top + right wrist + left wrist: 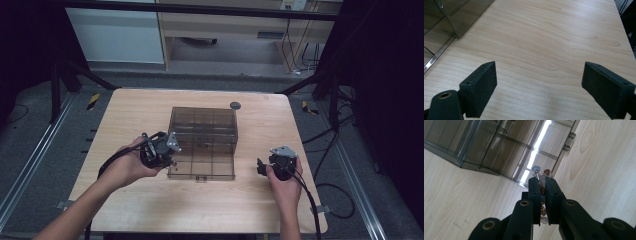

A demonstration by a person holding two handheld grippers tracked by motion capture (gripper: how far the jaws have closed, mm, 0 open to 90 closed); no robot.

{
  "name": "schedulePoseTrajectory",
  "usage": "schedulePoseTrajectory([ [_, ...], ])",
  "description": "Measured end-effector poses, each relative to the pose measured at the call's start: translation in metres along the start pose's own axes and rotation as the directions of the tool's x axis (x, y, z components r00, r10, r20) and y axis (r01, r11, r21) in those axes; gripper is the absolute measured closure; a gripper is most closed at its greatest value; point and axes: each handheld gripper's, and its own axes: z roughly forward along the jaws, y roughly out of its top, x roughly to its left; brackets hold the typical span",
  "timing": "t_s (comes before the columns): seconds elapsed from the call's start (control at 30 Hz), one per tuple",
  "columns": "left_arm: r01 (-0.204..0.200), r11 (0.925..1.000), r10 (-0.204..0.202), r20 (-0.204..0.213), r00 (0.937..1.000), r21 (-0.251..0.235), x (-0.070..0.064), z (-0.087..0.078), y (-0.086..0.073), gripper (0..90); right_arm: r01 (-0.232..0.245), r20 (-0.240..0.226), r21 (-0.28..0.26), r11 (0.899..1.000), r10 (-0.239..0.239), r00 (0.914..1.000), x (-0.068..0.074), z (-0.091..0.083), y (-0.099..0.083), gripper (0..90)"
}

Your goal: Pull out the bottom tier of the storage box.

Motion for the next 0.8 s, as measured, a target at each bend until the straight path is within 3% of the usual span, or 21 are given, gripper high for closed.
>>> schedulePoseTrajectory([
  [0.33,-0.016,0.9998,0.016,0.008,0.9998,0.009,-0.004,0.019,0.016,84.2,-0.001,-0.009,0.001,1.0,0.001,1.0,0.0,-0.001,0.0,14.6],
  [0.8,-0.032,0.9994,0.032,0.012,0.9994,-0.009,-0.005,0.029,0.029,84.2,-0.008,-0.002,-0.002,1.0,0.008,1.0,-0.001,-0.001,0.0,14.5],
])
